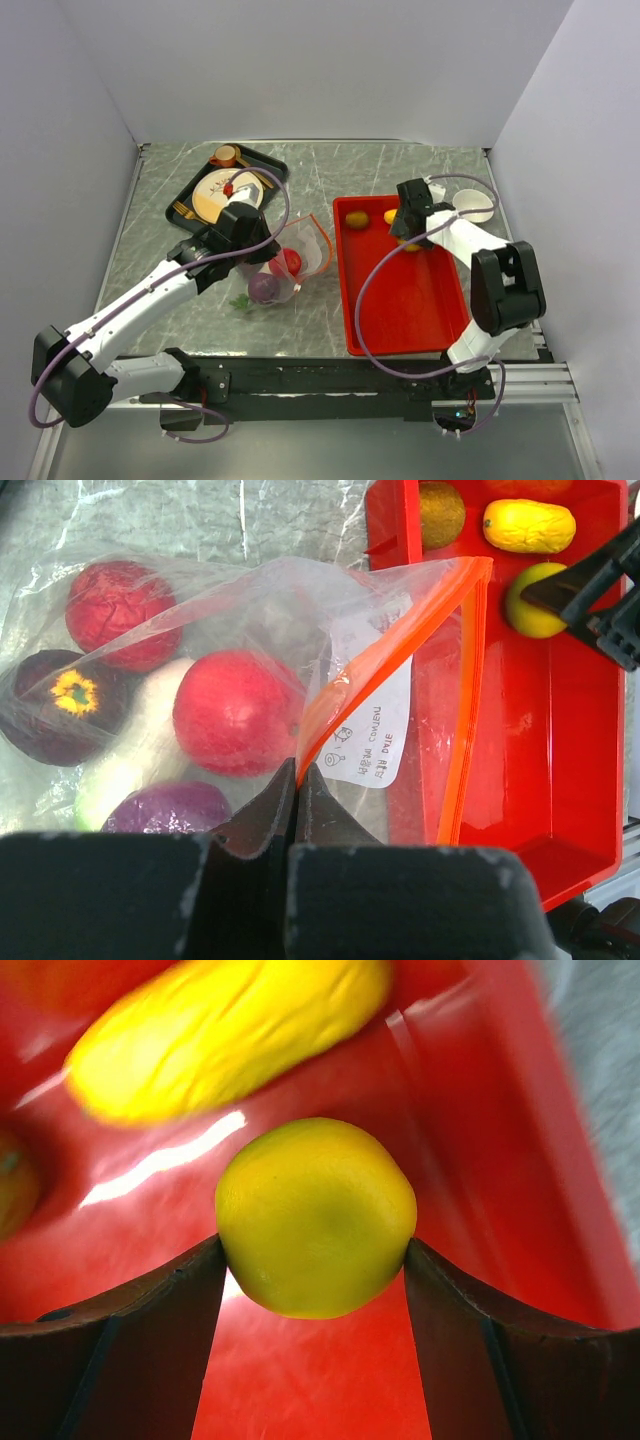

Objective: Place the food in the zip-top bag and seal the zipper
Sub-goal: Pick up the fake fruit from the bin, then place the fake fruit in the zipper food storage bag.

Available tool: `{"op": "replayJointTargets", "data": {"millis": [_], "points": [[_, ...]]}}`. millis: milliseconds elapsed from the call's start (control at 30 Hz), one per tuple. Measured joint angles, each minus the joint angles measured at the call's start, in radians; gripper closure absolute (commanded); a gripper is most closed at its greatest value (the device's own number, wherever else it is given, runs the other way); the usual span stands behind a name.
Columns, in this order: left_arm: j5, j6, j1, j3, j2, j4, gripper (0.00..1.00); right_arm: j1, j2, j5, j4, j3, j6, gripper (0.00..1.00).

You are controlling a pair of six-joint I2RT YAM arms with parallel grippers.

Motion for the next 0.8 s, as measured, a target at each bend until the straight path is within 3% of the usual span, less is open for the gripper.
{"op": "replayJointTargets", "data": {"millis": [500, 800], "points": [[0.018, 0.002, 0.0, 0.003, 0.041, 0.016, 0.99, 0.081, -0.345, -0.249, -0.003, -0.104, 0.054, 0.57], [0.025, 0.003, 0.0, 0.019, 0.074, 0.026, 0.99, 0.256, -0.442, -0.306, -0.004, -0.03, 0.073, 0.49]]}}
